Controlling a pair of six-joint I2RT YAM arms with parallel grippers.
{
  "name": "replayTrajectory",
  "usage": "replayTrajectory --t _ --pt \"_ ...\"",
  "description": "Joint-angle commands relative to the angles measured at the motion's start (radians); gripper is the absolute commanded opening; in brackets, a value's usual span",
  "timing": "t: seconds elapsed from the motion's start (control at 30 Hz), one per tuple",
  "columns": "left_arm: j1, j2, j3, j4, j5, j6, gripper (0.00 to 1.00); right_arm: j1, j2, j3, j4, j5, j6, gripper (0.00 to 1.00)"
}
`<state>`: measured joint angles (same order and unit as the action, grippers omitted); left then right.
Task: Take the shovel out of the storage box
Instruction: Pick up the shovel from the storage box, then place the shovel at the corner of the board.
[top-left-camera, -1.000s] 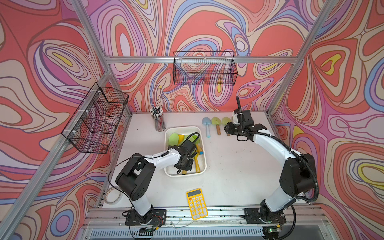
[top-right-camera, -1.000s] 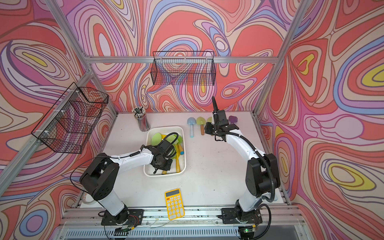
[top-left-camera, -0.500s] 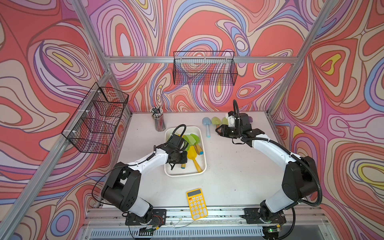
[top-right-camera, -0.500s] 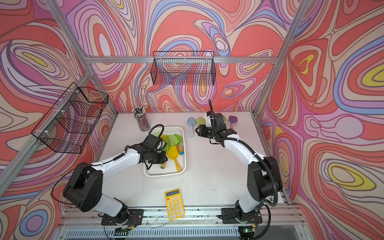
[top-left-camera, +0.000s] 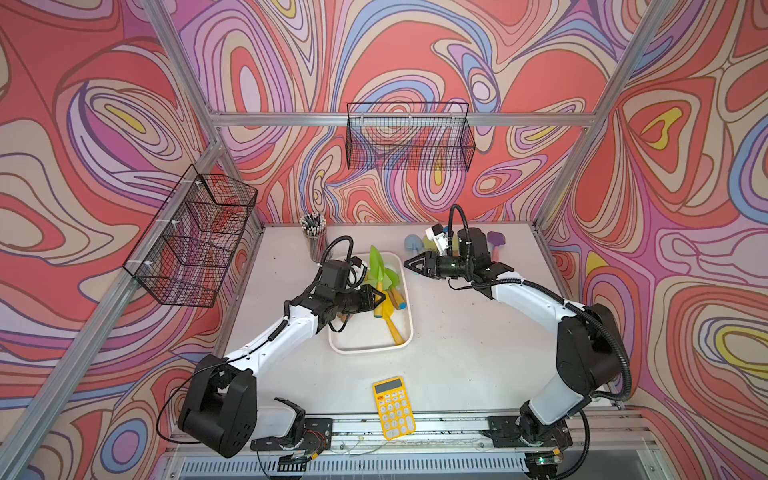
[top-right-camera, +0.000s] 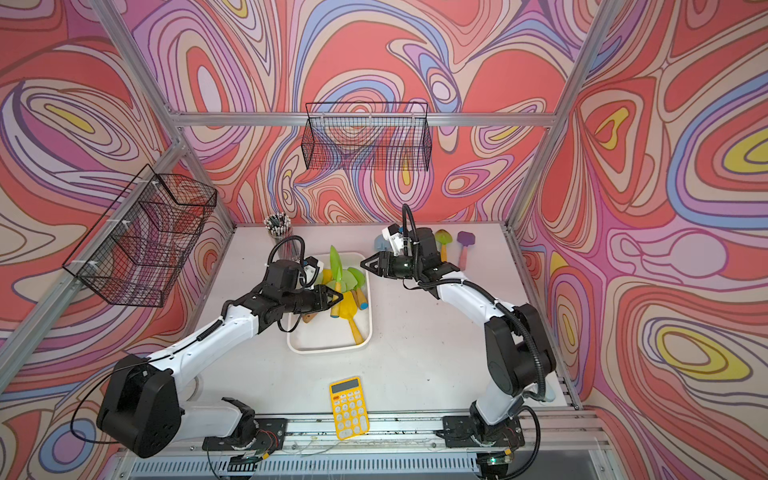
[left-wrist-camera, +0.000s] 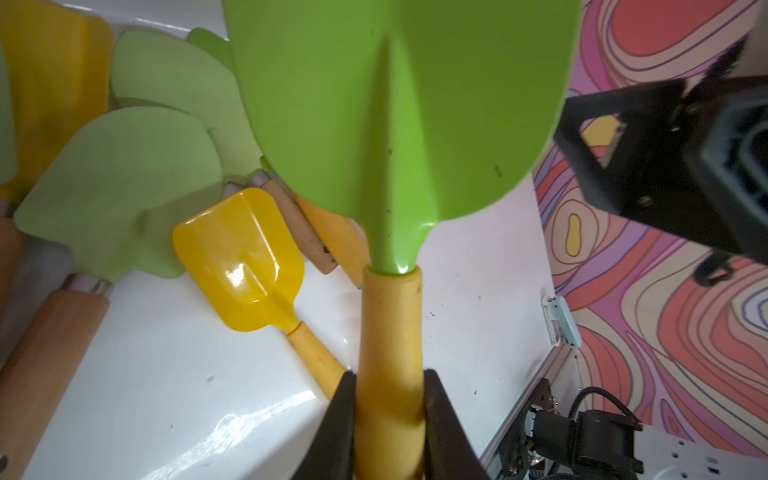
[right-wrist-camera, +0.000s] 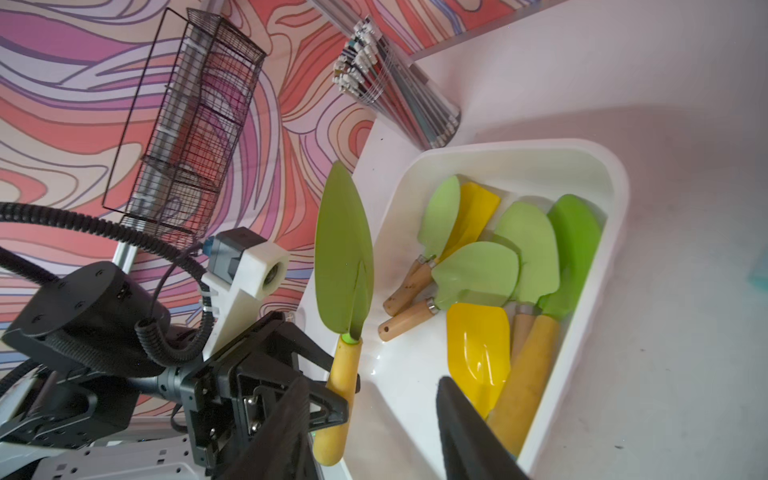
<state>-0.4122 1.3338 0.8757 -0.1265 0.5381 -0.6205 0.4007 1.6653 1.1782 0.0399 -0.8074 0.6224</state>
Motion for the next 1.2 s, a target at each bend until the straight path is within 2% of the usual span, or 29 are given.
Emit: replayTrajectory --t 0.0,0.23,0.6,0.97,1.1,1.13,1.17 --pt "0.008 -0.028 -0.013 0.149 0.104 -0.065 0.0 0.013 0.007 -0.023 0.112 -0.13 0.055 0.53" --pt "0.01 -0.024 -0.036 0.339 0.213 -0.17 0.0 0.042 0.007 -0.057 0.194 -0.169 0.092 0.54" --pt "0.01 0.006 -0.056 0.498 0.316 -0.285 0.0 0.093 0.045 -0.056 0.331 -0.197 0.175 0.49" --pt "0.01 0.015 -0.077 0.553 0.339 -0.323 0.0 0.092 0.045 -0.05 0.351 -0.185 0.189 0.27" --pt "0.01 0.011 -0.083 0.536 0.332 -0.313 0.0 0.093 0.046 -0.044 0.344 -0.17 0.19 0.15" --pt "0.009 0.009 -0.082 0.517 0.326 -0.304 0.05 0.092 0.044 -0.044 0.341 -0.167 0.188 0.13" --pt "0.01 0.005 -0.08 0.493 0.318 -0.287 0.14 0.093 0.044 -0.042 0.338 -0.162 0.184 0.12"
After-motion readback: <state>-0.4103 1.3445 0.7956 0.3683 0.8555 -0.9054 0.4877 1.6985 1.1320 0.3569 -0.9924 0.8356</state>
